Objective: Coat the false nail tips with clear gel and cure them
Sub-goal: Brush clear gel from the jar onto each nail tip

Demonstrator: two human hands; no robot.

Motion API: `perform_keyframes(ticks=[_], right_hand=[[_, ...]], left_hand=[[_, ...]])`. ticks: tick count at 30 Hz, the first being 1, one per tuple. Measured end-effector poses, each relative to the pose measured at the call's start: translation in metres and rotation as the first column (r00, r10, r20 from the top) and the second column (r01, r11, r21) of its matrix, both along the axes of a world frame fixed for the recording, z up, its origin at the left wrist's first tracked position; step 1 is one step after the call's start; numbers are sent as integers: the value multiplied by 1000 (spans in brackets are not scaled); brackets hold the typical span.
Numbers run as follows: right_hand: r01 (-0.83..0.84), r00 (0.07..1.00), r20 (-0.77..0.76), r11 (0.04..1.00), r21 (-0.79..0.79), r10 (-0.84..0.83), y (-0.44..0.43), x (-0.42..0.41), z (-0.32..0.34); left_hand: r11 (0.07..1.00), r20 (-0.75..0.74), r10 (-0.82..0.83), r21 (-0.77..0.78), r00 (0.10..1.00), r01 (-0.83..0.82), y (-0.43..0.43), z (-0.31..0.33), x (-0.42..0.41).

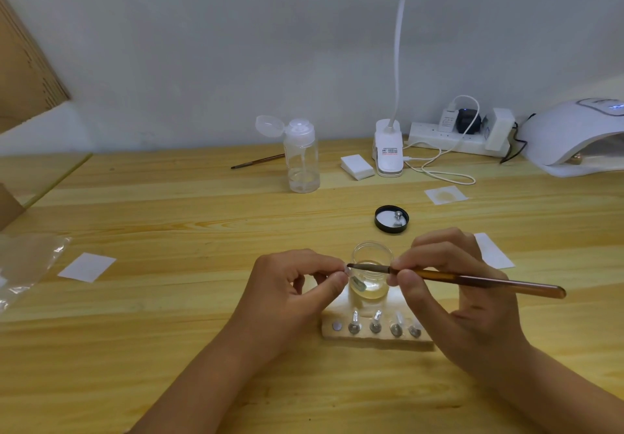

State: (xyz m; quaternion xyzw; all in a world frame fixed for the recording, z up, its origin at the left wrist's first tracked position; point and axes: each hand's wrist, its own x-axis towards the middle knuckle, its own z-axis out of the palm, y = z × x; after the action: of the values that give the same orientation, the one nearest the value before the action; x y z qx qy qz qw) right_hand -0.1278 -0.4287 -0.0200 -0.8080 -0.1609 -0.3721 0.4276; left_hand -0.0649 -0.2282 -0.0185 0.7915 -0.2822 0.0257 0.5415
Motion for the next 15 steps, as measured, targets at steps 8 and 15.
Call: perform_keyframes(ticks=[8, 15], right_hand=[[0, 1000, 6, 1000, -18, 0, 1, 0, 0], [-7, 1000, 23, 1000, 4, 7, -2, -2, -1]], left_hand=[[1000, -21, 25, 7, 999, -25, 1, 2, -1], [999, -54, 33, -19, 998, -34, 0, 3, -3]])
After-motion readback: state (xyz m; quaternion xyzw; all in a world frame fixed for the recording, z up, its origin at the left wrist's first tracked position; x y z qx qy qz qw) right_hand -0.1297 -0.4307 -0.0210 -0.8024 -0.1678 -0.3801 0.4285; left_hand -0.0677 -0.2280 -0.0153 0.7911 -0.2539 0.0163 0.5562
